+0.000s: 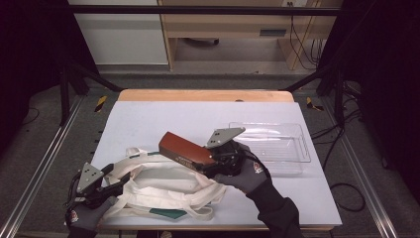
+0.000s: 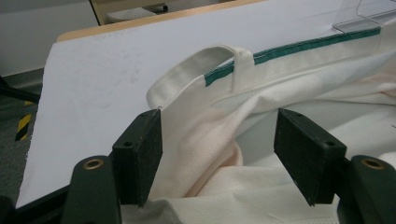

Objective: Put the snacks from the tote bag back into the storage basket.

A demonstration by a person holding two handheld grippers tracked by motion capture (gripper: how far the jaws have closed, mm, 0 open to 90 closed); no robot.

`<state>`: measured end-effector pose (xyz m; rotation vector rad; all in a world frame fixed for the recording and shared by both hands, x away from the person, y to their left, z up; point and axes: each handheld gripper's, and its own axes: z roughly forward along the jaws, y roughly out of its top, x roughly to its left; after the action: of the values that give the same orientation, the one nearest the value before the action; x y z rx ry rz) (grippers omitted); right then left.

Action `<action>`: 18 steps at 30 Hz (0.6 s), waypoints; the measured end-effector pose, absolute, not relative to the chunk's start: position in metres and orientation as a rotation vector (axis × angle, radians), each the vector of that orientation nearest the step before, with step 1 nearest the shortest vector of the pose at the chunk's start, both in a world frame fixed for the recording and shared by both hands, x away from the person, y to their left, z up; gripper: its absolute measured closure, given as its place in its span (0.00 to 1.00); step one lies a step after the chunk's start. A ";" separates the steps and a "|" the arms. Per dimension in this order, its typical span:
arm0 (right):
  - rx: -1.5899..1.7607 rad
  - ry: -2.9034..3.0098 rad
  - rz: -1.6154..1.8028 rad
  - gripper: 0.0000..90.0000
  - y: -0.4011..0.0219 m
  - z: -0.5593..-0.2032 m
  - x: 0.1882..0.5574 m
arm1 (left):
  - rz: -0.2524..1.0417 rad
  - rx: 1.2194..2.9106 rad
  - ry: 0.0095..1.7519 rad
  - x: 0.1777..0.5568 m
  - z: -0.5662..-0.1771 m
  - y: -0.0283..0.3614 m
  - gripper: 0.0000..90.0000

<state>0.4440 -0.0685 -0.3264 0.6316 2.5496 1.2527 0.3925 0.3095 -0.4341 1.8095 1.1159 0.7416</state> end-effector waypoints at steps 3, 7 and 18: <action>0.658 2.533 1.254 0.48 -0.079 -0.322 0.447 | 0.741 1.808 1.117 0.393 -0.434 0.310 0.36; 0.682 2.505 1.247 0.48 -0.092 -0.315 0.450 | 0.741 1.809 1.115 0.393 -0.434 0.309 0.36; 0.733 2.425 1.222 0.48 -0.122 -0.299 0.457 | 0.740 1.814 1.113 0.393 -0.434 0.309 0.36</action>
<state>0.4573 -0.1219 -0.2991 0.7329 2.4254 1.2217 0.3926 0.3094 -0.4344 1.8141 1.1129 0.7404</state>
